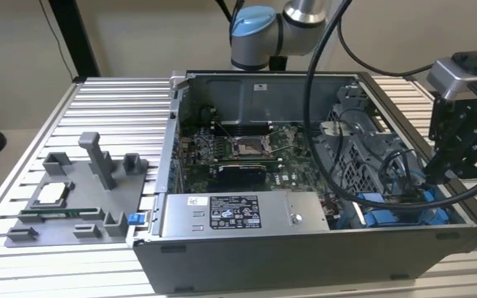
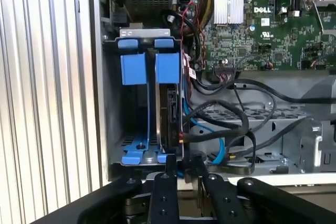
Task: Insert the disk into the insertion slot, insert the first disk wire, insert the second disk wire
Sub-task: 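Insert the first disk wire, then insert the second disk wire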
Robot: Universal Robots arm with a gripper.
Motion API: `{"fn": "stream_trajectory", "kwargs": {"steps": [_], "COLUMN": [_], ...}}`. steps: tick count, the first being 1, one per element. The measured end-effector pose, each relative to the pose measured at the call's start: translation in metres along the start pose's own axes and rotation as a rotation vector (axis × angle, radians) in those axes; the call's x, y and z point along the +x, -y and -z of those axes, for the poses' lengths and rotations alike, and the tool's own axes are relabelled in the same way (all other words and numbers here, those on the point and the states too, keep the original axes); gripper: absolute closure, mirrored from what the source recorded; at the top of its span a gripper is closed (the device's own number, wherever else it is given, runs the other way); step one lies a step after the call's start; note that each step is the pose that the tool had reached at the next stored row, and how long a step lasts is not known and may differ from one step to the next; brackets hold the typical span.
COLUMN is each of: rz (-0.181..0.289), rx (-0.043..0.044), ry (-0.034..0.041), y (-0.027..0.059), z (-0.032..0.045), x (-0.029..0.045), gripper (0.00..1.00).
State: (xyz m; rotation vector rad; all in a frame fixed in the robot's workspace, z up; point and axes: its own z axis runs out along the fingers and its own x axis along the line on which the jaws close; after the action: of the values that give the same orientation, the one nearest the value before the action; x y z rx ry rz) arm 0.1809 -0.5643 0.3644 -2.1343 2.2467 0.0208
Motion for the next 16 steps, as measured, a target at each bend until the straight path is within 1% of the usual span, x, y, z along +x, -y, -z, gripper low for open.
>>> {"fn": "stream_trajectory", "kwargs": {"steps": [1,2,4,5,6,8,9,10,11,12,13,14,16], "rz": [0.000,0.000,0.000,0.000,-0.001,-0.002,-0.002,-0.003,-0.003,-0.004,-0.004,-0.004,-0.004], "rx": [-0.0006,-0.0018,-0.0070,-0.0112,-0.0181,-0.0375,-0.0513,-0.0680,-0.0827,-0.0926,-0.0995,-0.1026,-0.1061], "ry": [-0.0002,-0.0001,-0.0002,-0.0005,-0.0009,-0.0018,-0.0025,-0.0035,-0.0042,-0.0047,-0.0052,-0.0050,-0.0049], "y": [0.0010,0.0021,0.0057,0.0076,0.0095,0.0132,0.0141,0.0150,0.0164,0.0183,0.0207,0.0223,0.0246], "z": [0.0010,0.0016,0.0019,0.0019,0.0018,0.0012,0.0010,0.0010,0.0007,0.0003,-0.0005,-0.0015,-0.0040], "x": [-0.0001,-0.0003,-0.0008,-0.0014,-0.0022,-0.0030,-0.0031,-0.0032,-0.0032,-0.0033,-0.0034,-0.0034,-0.0035], "gripper": [1.00,0.00,0.00,0.00,0.00,0.00,0.00,0.00,0.00,0.00,0.00,0.00,0.00]}}
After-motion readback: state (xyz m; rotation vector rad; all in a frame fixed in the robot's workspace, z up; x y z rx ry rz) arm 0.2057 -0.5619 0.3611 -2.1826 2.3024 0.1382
